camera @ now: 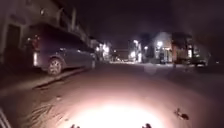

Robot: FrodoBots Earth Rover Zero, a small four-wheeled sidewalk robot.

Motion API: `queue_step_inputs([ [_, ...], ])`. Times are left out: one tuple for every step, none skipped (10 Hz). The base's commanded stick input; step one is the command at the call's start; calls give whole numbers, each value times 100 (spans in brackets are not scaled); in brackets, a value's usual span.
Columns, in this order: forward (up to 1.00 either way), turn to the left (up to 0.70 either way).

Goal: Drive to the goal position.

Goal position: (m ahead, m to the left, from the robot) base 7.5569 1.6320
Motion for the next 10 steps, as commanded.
queue_step_inputs([
  [70,-31],
  [70,-10],
  [70,0],
  [70,0],
  [70,0],
  [70,0],
  [70,0],
  [70,0],
  [70,0],
  [70,0],
])
